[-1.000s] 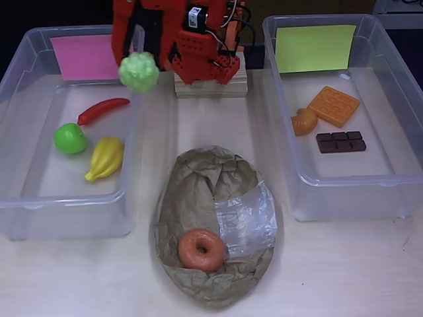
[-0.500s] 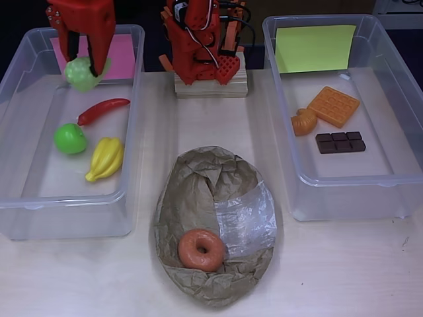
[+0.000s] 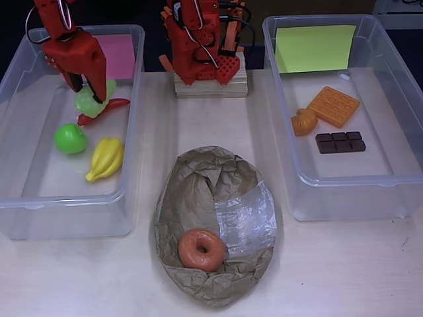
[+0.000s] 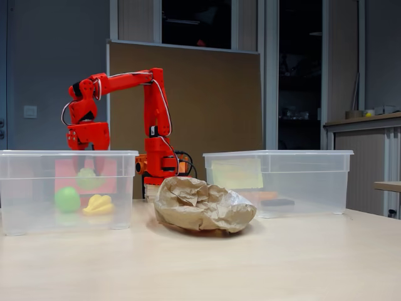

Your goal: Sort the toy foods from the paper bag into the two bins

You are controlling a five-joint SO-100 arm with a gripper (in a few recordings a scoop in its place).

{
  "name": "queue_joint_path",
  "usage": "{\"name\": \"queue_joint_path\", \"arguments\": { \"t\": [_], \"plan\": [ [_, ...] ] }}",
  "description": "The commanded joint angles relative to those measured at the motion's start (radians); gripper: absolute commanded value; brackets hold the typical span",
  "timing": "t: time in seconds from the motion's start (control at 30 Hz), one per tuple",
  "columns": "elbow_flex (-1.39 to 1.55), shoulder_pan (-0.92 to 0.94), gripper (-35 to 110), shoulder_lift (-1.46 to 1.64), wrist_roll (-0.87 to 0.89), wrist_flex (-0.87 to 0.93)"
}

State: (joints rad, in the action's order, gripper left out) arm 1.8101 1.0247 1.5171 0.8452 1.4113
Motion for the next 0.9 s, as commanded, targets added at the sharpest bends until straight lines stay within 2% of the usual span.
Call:
{"name": "queue_joint_path", "arguments": {
  "t": [0.0, 0.33, 0.53, 0.87],
  "plan": [
    [-0.025, -0.015, 23, 0.000, -0.008, 0.026],
    [-0.021, -0.038, 36, 0.008, -0.014, 0.046],
    [-0.021, -0.063, 37, 0.060, -0.018, 0.055],
    [-0.014, -0.137, 36, 0.414, -0.169, 0.009]
  ]
}}
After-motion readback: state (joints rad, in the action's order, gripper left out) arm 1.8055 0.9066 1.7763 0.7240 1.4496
